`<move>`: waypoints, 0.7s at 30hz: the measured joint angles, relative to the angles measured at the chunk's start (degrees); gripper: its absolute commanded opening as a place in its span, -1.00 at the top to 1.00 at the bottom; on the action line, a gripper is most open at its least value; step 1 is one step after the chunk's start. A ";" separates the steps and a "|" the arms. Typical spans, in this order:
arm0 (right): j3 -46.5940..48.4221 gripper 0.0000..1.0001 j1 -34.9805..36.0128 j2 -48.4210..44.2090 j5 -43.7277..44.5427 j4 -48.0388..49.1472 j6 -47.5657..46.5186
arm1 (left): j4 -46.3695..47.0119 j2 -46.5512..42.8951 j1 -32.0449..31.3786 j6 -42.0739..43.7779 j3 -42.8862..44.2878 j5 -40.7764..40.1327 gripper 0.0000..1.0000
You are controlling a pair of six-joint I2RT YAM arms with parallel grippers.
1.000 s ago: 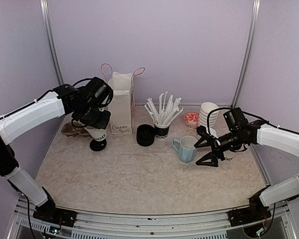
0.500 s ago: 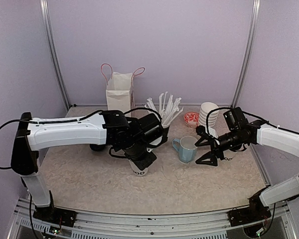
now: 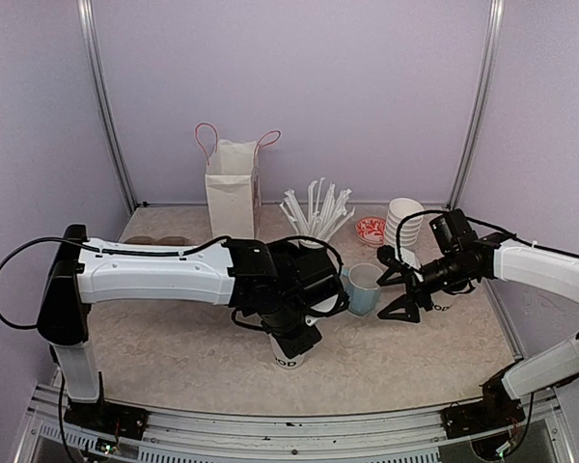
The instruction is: Pack the takeout coffee
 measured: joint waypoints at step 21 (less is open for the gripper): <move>0.00 -0.67 0.00 0.11 0.09 0.00 -0.04 | -3.98 -6.38 5.70 -4.98 4.28 -8.28 0.03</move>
